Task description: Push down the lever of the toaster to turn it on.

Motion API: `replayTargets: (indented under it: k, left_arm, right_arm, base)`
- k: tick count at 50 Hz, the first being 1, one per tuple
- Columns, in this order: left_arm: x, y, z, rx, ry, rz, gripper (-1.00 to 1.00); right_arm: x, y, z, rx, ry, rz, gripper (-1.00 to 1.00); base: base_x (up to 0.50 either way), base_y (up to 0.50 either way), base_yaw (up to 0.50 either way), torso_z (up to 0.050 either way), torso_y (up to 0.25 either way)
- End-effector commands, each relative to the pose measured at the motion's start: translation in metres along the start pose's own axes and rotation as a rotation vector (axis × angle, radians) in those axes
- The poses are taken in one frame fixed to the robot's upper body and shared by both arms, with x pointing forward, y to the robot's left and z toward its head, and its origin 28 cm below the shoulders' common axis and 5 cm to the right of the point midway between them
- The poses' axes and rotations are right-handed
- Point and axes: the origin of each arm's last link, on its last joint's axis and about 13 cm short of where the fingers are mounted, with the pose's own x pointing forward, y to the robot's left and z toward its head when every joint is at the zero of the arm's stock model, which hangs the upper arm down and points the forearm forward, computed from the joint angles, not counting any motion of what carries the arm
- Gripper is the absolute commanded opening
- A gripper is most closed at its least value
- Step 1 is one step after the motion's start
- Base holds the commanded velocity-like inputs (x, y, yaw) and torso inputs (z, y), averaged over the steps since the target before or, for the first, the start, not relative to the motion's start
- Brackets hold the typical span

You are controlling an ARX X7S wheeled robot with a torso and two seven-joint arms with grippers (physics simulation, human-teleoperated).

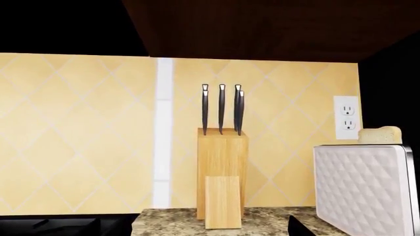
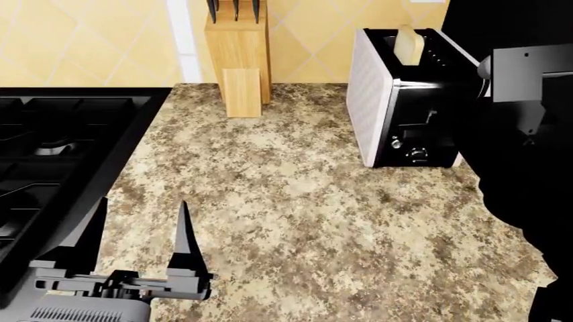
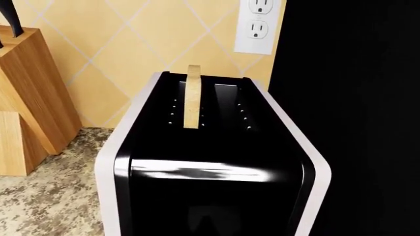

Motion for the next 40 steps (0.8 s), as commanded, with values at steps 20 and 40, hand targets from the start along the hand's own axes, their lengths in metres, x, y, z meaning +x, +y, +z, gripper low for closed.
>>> replayTargets:
  k: [20, 40]
  left_arm:
    - [0.0, 0.001, 0.0, -0.002, -0.001, 0.002, 1.0]
    - [0.001, 0.001, 0.0, -0.001, -0.001, 0.001, 1.0]
  right_arm:
    - [0.009, 0.0, -0.003, -0.004, 0.005, -0.009, -1.0]
    - [0.015, 0.0, -0.017, -0.007, 0.034, -0.009, -1.0]
  base:
    - [0.0, 0.0, 0.0, 0.0, 0.0]
    - [0.0, 0.0, 0.0, 0.0, 0.0]
